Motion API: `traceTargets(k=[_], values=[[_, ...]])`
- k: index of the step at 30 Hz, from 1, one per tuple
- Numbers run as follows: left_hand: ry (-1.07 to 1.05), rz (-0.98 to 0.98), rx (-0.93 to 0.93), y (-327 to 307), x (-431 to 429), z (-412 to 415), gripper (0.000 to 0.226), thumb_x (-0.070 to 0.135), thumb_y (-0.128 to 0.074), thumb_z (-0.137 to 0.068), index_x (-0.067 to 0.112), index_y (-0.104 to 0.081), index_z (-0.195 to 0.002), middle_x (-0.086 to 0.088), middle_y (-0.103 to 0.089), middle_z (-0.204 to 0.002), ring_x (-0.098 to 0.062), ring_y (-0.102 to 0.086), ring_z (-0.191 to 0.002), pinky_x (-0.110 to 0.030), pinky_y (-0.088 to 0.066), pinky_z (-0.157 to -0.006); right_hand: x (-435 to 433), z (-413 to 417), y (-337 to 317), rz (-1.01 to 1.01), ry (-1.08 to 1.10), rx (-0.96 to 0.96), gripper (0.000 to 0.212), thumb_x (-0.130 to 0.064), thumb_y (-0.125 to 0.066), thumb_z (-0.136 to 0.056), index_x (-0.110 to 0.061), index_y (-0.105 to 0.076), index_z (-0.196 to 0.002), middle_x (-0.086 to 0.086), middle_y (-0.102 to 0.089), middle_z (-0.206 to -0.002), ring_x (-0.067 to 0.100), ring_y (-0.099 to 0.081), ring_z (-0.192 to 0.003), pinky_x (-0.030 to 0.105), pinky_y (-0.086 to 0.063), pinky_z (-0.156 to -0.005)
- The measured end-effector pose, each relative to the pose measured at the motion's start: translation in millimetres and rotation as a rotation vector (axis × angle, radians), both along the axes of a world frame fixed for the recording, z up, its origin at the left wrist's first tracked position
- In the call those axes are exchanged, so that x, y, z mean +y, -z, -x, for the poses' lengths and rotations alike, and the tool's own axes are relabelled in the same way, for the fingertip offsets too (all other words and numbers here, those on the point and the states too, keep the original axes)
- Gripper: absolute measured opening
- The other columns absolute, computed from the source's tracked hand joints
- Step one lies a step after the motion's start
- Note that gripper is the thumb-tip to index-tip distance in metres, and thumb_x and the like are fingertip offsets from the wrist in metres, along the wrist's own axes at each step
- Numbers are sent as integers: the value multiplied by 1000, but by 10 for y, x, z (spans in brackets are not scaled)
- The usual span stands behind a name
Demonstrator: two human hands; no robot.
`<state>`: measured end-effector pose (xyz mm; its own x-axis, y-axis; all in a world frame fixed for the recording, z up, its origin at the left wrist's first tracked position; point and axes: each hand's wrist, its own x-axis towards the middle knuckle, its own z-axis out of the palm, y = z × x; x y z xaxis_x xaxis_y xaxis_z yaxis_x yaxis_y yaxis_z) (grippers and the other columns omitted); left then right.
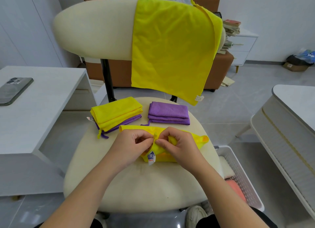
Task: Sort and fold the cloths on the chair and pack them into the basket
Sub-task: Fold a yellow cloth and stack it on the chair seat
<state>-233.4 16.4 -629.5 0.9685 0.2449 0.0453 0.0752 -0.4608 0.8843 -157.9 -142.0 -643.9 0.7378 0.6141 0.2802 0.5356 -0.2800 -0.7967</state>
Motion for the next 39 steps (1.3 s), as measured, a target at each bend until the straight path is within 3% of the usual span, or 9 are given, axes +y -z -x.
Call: traceTargets(k=[6,11,16,21,24,27,31,34,39], values=[[65,32,-9,-3,-1,8,19,13,-70,-82,32,-66,-79,12,-66,-70,2,-59,-68,-13,-49,-63,-11,-8,2,-33,15,42,10,-21,-72,-83,-20,-63,-77,-13,-58,-68,4,-51,-67,24,-44,-65],[8,-44,-19,75,-48,-26,22,9,-69,-82,28,-61,-76,8,-62,-71,0,-56,-63,-13,-47,-61,11,-2,26,-36,25,15,13,-24,-71,-83,-24,-61,-76,-14,-58,-68,3,-52,-68,18,-42,-65],[-113,-21,-40,107,21,-76,7,11,-62,-82,17,-60,-80,-1,-64,-74,-13,-58,-69,-25,-48,-64,-46,-68,-47,-12,148,70,21,-35,-48,-83,-20,-61,-77,-12,-56,-70,-1,-49,-70,11,-36,-60],[-250,121,-61,90,151,-120,29,-5,-57,-82,23,-58,-78,2,-59,-72,-11,-55,-67,-19,-45,-60,-256,-227,-106,4,157,225,30,-33,-32,-79,-24,-61,-80,-12,-58,-82,-4,-49,-77,9,-35,-64],[-295,172,-77,70,254,-126,14,5,-57,-82,18,-64,-80,-1,-61,-73,-10,-55,-67,-21,-44,-62,-448,-312,-144,63,150,296,33,-31,-29,-75,-26,-60,-84,-6,-57,-90,3,-47,-83,20,-36,-71],[-378,117,-75,79,343,-108,12,6,-52,-85,-3,-59,-79,-5,-48,-62,-5,-42,-53,-18,-33,-51,-617,-360,-167,54,140,380,30,-27,-34,-71,-24,-60,-86,-1,-56,-88,10,-47,-80,27,-34,-68],[-441,161,-80,72,381,-83,15,0,-44,-91,-2,-57,-83,-7,-39,-57,0,-41,-38,-9,-28,-38,-782,-419,-101,55,223,402,19,-22,-48,-81,-12,-63,-86,0,-58,-79,10,-51,-74,28,-39,-68],[-450,193,-109,68,370,-75,16,2,-47,-93,1,-52,-78,-8,-39,-57,0,-39,-38,-10,-26,-39,-913,-459,-33,32,265,370,36,-33,-54,-82,2,-60,-90,9,-52,-77,18,-46,-73,34,-36,-68],[-442,159,-178,76,407,-34,23,14,-51,-96,10,-53,-74,-5,-48,-62,0,-42,-45,-13,-32,-47,-1008,-474,24,-102,366,329,18,-14,-53,-96,-7,-60,-81,9,-47,-72,19,-43,-70,32,-35,-62]])
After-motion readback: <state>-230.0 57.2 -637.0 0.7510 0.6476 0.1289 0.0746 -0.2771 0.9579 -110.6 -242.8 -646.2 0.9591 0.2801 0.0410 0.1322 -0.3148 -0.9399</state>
